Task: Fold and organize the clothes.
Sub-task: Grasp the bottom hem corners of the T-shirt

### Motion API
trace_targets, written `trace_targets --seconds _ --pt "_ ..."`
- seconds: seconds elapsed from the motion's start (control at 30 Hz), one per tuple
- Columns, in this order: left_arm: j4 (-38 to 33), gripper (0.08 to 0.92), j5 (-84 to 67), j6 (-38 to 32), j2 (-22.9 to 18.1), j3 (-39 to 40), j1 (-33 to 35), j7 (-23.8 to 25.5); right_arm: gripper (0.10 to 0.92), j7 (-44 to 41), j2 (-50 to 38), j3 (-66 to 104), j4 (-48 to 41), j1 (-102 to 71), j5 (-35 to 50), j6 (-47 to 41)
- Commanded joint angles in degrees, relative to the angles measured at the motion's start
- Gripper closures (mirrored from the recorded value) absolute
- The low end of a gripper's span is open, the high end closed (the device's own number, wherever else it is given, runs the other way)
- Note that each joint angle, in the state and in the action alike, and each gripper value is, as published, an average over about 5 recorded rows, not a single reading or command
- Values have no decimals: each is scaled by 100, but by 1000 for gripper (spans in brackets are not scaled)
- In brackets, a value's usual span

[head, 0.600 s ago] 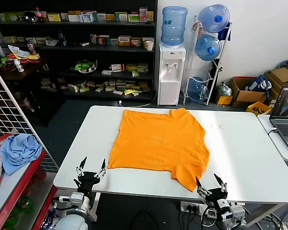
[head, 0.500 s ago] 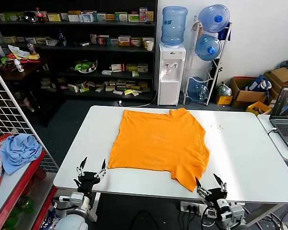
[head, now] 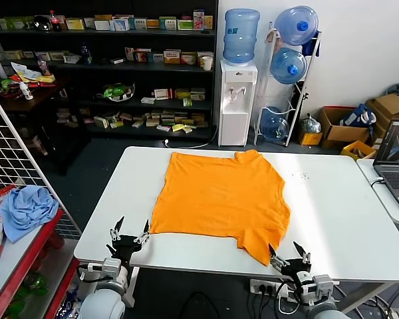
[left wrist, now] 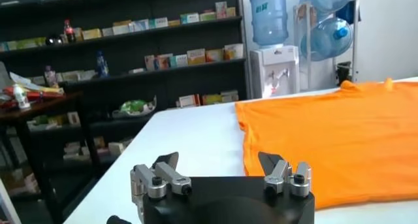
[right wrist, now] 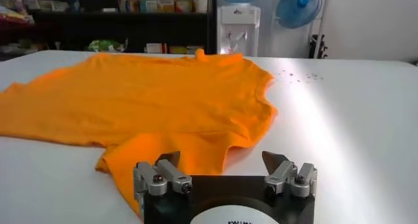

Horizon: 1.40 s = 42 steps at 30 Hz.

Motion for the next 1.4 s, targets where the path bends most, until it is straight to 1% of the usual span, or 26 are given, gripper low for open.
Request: trace_targets --seconds 0.03,0.33,0.57,0.77,0.83,0.93,1.07,1.17,1.4 --pt "133 177 -615 550 109 176 -231 -197 203 232 9 -115 -131 292 262 -332" --pt "70 177 -1108 1221 201 456 -285 -315 203 261 59 -229 -215 410 262 -369" --pt "110 177 -1174 1242 144 680 -405 -342 203 282 83 -249 -222 414 266 -394" --pt "373 177 -1156 1234 120 770 -555 -344 203 293 91 -256 -252 426 289 -418" --pt "480 177 -1149 1229 117 770 -602 -344 215 291 95 -269 -264 439 297 -434" --pt "629 177 -1142 1194 121 762 -655 -329 268 297 105 -292 -290 466 311 -465" --pt "739 204 -1124 1062 139 752 -674 -274 380 324 109 -310 -306 479 338 -496" --pt "749 276 -1110 976 145 752 -659 -237 467 378 112 -313 -306 473 376 -531" --pt "646 484 -1084 845 173 737 -573 -132 666 498 126 -341 -173 425 381 -592"
